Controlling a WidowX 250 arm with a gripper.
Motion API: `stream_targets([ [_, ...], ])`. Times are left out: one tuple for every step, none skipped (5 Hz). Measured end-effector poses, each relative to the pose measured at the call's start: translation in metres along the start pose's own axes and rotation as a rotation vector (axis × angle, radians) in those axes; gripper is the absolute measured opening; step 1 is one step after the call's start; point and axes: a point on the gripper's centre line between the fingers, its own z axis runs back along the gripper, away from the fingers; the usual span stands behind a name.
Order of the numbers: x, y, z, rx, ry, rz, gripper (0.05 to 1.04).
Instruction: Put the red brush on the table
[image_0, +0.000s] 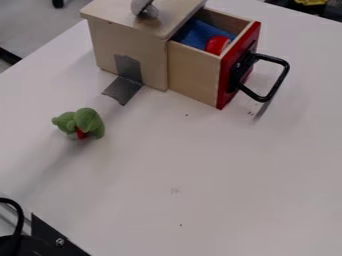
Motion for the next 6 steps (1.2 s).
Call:
stream_targets([
  [0.017, -0.022, -0.011, -0.013, -0.004, -0.032, 1.001],
  [0.024, -0.027, -0.030, 0.005, 0.037, -0.026, 1.001],
  [0.017, -0.027, -0.046, 0.019, 0.079, -0.024, 1.001],
  [0.000, -0.022, -0.067, 0.033, 0.147, -0.012, 1.001],
  [-0.008, -0.021, -0.078, 0.030, 0.174, -0.009, 1.001],
  [-0.018, -0.017, -0.087, 0.032, 0.208, -0.011, 1.001],
])
